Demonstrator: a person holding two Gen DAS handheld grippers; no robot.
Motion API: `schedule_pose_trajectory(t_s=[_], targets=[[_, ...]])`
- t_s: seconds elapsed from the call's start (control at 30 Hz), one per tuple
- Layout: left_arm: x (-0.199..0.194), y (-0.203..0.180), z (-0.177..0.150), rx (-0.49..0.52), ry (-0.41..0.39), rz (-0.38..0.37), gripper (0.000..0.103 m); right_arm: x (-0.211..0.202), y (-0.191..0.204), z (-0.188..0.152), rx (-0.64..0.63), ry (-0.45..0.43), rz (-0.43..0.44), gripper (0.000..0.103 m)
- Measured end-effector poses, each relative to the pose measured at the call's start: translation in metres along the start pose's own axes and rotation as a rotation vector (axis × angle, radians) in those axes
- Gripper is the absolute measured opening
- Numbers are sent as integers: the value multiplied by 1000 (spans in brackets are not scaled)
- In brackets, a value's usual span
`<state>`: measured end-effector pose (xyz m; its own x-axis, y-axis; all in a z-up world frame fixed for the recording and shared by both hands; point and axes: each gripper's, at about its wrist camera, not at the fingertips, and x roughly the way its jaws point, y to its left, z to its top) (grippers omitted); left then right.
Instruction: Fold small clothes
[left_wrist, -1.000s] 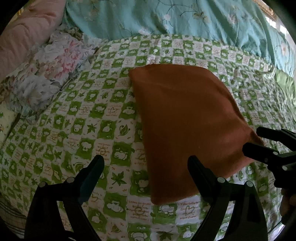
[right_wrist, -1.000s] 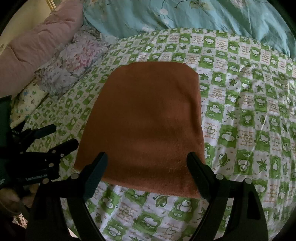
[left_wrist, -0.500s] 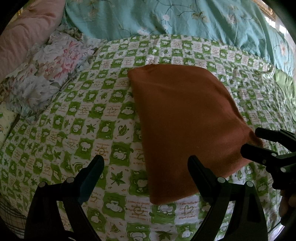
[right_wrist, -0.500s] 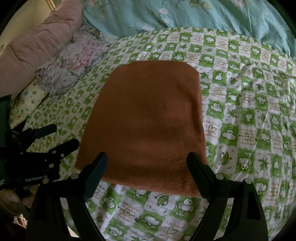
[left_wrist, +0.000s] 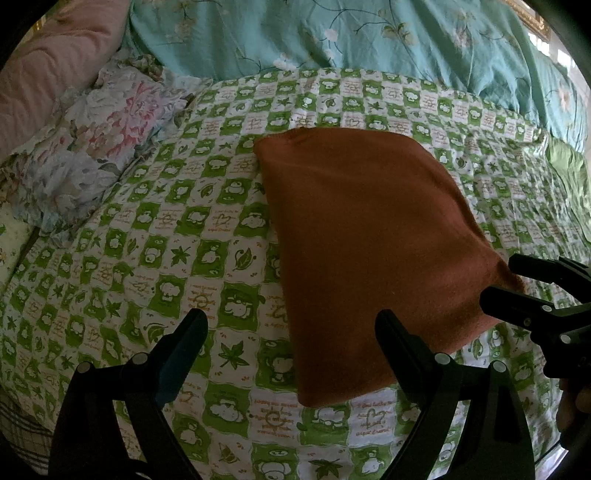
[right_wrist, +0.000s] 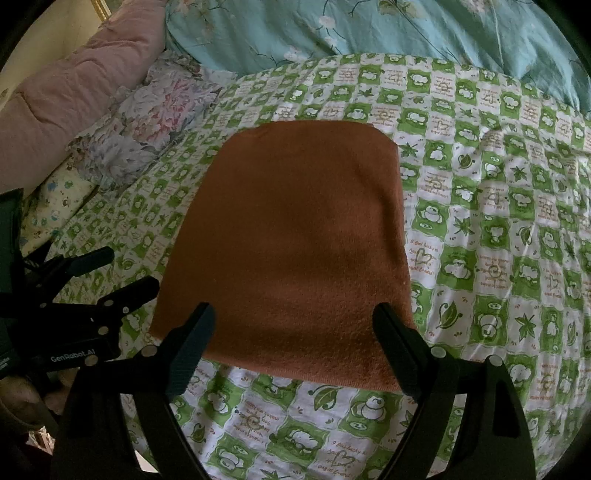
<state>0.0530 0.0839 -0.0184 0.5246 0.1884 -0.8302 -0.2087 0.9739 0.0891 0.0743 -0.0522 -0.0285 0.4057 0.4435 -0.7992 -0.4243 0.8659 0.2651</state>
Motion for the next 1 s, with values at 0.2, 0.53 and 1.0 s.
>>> schedule_pose_trajectory(t_s=[0.2,0.53,1.0], targets=[[0,0,0,1,-1,-2,93,0,0,1,-2,0,1,87],[-1,-2,0,0,-1,-3,93,-1,-1,1,-5,0,3,87],[-1,-3,3,12,-3,-13,93,-2,-1,1,0,-2,3,87]])
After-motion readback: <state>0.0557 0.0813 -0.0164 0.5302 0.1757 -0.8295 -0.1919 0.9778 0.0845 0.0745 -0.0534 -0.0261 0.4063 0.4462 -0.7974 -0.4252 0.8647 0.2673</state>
